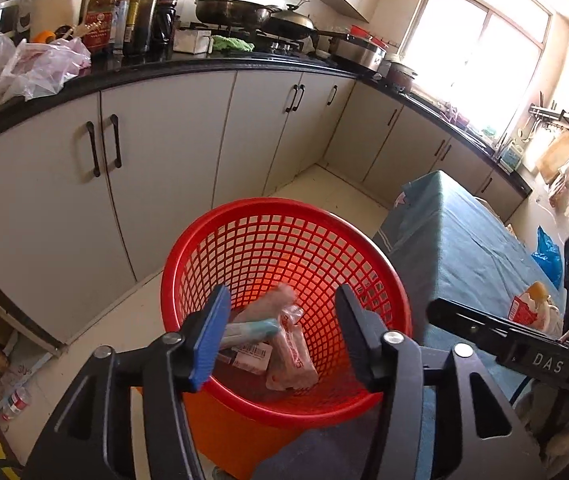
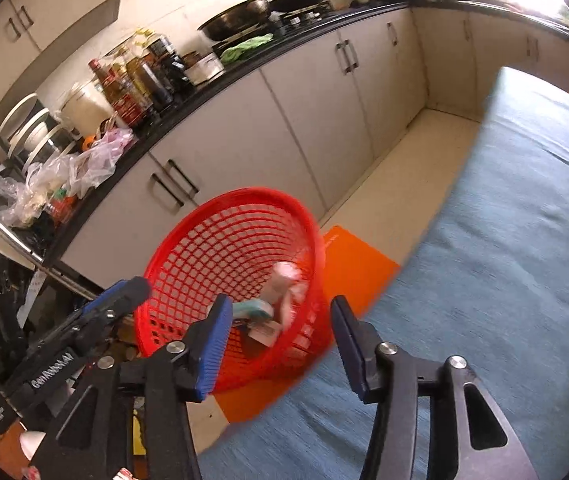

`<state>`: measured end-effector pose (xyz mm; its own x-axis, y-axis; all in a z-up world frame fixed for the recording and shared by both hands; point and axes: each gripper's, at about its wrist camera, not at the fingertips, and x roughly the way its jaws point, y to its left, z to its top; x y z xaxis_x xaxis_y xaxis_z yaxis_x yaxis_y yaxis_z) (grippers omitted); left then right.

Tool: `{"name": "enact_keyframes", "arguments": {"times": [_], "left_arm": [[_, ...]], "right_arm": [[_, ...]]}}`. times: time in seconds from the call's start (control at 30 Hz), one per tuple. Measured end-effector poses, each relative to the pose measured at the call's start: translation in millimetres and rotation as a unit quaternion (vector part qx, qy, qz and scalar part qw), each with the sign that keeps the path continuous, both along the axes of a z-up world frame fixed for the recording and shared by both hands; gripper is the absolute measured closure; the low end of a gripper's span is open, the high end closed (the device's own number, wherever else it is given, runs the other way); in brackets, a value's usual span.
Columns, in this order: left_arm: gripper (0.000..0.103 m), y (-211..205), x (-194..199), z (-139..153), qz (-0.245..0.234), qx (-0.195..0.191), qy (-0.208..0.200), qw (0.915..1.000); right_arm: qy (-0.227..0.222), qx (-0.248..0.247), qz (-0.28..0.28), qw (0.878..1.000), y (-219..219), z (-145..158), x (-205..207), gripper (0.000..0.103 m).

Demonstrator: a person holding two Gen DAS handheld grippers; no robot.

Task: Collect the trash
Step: 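Carry both items to the red basket and open both tools to drop them, then move both open tools back to the trash pile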

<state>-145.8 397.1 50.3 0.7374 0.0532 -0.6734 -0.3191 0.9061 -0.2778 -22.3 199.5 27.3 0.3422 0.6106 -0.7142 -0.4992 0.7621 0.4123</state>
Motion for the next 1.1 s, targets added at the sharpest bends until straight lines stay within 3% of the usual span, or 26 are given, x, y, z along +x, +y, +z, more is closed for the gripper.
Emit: {"name": "enact_keyframes", "arguments": {"times": [0.23, 0.37, 0.5, 0.63, 0.77, 0.93, 1.1], "left_arm": [[0.040, -26, -19, 4, -0.006, 0.015, -0.001, 0.9999], [0.040, -41, -24, 7, -0.016, 0.022, 0.002, 0.9996], [0.040, -58, -31, 12, -0.020, 0.031, -0.003, 0.9993], [0.040, -77, -38, 18, -0.025, 0.040, -0.010, 0.9988], [0.040, -99, -47, 26, -0.039, 0.059, -0.017, 0.9974], [0.040, -127, -68, 39, -0.052, 0.097, -0.030, 0.9934], [0.030, -146, -97, 52, -0.074, 0.112, -0.048, 0.9898]], "right_arm": [[0.015, -0.001, -0.026, 1.000, -49, -9, -19, 0.045], [0.000, -0.004, -0.039, 0.999, -74, -6, -35, 0.045], [-0.003, 0.000, -0.077, 0.997, -101, -7, -50, 0.037], [0.000, 0.001, -0.128, 0.992, -140, -12, -63, 0.029], [0.013, 0.004, -0.145, 0.989, -176, -13, -81, 0.029], [-0.005, 0.001, -0.182, 0.983, -225, -5, -120, 0.029], [-0.019, 0.012, -0.235, 0.972, -282, 3, -160, 0.029]]}}
